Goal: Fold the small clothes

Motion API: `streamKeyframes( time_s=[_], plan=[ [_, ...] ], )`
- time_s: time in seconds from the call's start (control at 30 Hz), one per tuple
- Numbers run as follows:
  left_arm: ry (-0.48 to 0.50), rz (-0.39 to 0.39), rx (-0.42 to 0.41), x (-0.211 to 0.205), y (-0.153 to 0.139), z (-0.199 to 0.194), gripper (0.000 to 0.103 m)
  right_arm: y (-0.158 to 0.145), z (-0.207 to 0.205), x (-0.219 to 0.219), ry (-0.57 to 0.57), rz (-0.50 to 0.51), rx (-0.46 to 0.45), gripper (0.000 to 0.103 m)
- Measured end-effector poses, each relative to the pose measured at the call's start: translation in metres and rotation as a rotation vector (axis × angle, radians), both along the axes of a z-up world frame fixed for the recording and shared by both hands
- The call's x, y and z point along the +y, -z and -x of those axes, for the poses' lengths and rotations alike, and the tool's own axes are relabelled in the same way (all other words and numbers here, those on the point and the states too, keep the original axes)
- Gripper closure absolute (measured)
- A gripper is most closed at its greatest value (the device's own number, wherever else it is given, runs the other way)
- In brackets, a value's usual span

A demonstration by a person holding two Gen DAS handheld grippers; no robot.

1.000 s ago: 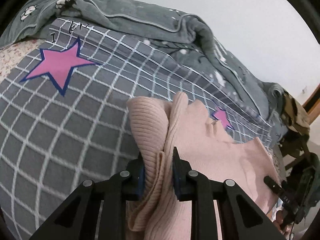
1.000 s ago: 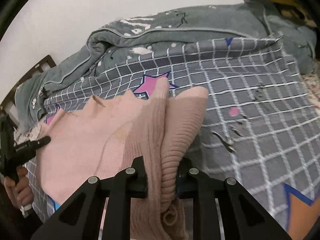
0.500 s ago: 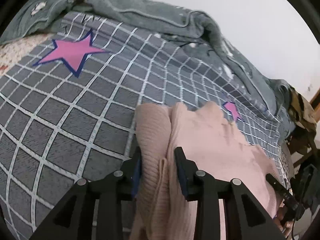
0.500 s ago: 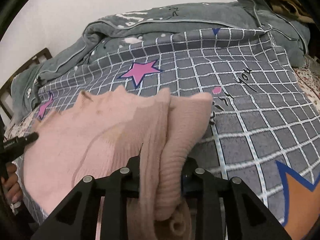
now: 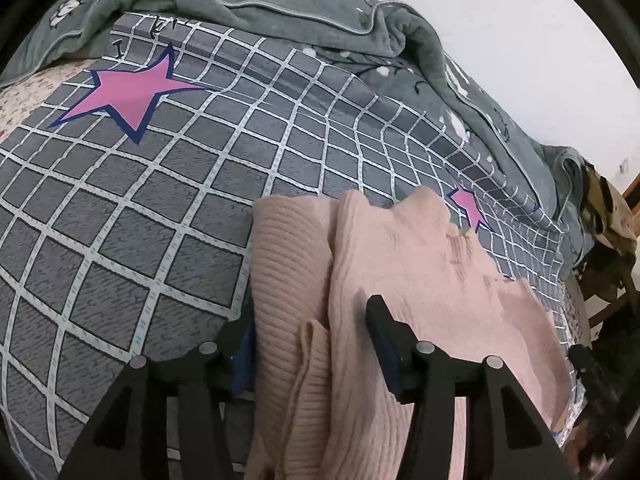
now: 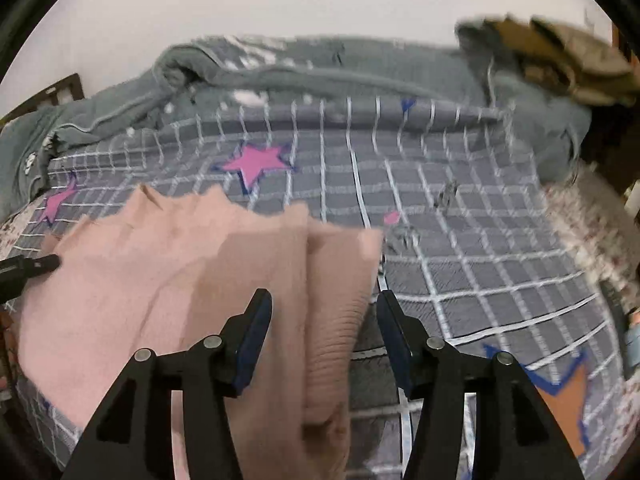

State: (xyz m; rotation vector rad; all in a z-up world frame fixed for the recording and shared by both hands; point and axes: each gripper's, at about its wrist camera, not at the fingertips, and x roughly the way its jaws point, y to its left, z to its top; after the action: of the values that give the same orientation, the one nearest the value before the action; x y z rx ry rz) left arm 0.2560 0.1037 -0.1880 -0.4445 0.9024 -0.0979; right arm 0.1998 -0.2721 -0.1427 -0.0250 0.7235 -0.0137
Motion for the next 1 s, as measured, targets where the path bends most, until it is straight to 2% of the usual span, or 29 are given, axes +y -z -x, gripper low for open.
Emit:
streamKeyframes(
  time_s=[0.17,0.23,0.3,0.47,0.53,0.67,0.8,1.0],
  plan=[
    [0.008,0.002,0.005,0.000,0.002,0.004,0.052,-0.016,0.028,0.053,-0.142,-0.045,-0.064,0.049],
    [0.017,0.012,0.007,0.000,0.002,0.007,0.051,-0.009,0.037,0.083,-0.208,-0.029,-0.069,0.049],
    [0.020,0.011,0.008,-0.001,0.002,0.009,0.050,0.005,0.040,0.105,-0.224,0.011,-0.054,0.049],
    [0.036,-0.017,0.003,-0.005,0.000,0.014,0.050,0.045,0.037,0.125,-0.153,0.043,-0.042,0.056],
    [0.046,-0.025,0.000,-0.005,0.000,0.017,0.050,0.047,0.035,0.128,-0.132,0.047,-0.061,0.056],
    [0.054,-0.011,-0.001,-0.001,0.000,0.019,0.050,0.050,0.016,0.130,-0.103,0.027,-0.025,0.056],
    [0.060,0.002,0.002,0.001,0.000,0.019,0.050,0.056,-0.001,0.140,-0.082,0.079,-0.015,0.056],
    [0.059,-0.005,0.005,-0.001,0.001,0.019,0.050,0.058,-0.002,0.142,-0.076,0.089,-0.005,0.056]
  ],
)
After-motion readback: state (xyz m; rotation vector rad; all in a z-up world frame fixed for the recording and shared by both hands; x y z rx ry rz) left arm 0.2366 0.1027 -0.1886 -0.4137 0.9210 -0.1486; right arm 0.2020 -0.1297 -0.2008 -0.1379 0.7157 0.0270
